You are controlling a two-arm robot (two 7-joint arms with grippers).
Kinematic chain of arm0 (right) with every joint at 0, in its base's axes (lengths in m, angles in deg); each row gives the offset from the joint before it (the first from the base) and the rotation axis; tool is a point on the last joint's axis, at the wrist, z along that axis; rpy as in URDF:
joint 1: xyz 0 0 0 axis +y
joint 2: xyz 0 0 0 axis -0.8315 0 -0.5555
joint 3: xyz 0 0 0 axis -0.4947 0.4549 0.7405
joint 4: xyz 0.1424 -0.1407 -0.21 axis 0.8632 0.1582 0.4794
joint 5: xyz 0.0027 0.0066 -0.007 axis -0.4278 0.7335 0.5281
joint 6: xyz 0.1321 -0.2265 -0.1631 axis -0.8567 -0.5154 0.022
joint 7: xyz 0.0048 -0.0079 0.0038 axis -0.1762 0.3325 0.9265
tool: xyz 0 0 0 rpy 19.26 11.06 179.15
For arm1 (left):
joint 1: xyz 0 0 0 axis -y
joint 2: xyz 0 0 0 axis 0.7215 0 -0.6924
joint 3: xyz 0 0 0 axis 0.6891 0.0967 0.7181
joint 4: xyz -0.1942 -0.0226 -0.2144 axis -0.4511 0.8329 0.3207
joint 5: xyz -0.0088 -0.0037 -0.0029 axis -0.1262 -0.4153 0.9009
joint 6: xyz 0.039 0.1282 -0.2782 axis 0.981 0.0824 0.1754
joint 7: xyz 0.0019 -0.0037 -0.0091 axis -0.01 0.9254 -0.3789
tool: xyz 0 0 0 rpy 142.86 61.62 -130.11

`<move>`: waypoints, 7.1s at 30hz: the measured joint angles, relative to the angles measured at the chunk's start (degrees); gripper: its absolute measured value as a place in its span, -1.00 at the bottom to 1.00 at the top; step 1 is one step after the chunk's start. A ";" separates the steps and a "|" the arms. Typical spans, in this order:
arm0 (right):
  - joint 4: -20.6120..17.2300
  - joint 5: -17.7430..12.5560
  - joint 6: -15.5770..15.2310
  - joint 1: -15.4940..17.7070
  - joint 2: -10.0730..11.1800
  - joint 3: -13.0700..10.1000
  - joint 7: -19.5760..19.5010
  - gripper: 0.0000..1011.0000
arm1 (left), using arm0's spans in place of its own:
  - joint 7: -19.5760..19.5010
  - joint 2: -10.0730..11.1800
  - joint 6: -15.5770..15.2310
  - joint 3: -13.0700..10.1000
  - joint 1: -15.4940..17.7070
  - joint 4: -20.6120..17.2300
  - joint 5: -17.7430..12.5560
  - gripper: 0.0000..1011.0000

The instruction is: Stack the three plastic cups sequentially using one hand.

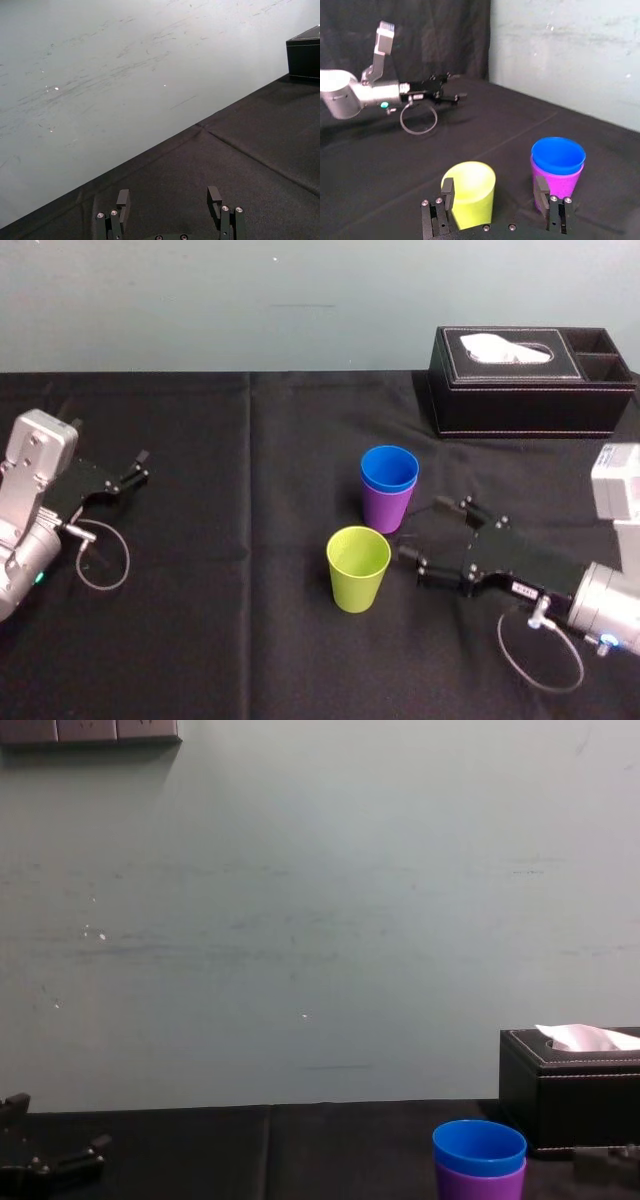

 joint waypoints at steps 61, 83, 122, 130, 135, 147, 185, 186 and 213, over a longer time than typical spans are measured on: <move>8.36 7.23 -4.61 -9.46 -6.13 10.01 1.88 0.99 | 0.00 0.00 0.00 0.00 0.00 0.00 0.00 1.00; 8.63 7.45 -4.70 -9.79 -6.30 10.25 1.83 0.50 | 0.00 0.00 0.00 0.00 0.00 0.00 0.00 1.00; -9.98 0.91 -8.06 2.88 2.04 -1.17 -7.09 0.46 | 0.00 0.00 0.00 0.00 0.00 0.00 0.00 1.00; -12.37 -0.10 -10.02 2.90 3.71 -4.51 -8.73 0.46 | 0.00 0.00 0.00 0.00 0.00 0.00 0.00 1.00; -12.23 -0.08 -11.13 0.90 3.46 -4.67 -9.05 0.46 | 0.00 0.00 0.00 0.00 0.00 0.00 0.00 1.00; -7.52 1.68 -14.50 -7.66 0.33 -1.15 -9.22 0.46 | 0.00 0.00 0.00 0.00 0.00 0.00 0.00 1.00; 7.65 4.56 -16.33 -21.06 -6.35 6.34 -5.53 0.46 | 0.00 0.00 0.00 0.00 0.00 0.00 0.00 1.00; 7.96 4.45 -16.27 -21.16 -6.43 6.42 -5.36 0.46 | 0.00 0.00 0.00 0.00 0.00 0.00 0.00 1.00; 9.74 4.09 -15.27 -21.31 -6.67 7.33 -4.17 0.46 | 0.00 0.00 0.00 0.00 0.00 0.00 0.00 1.00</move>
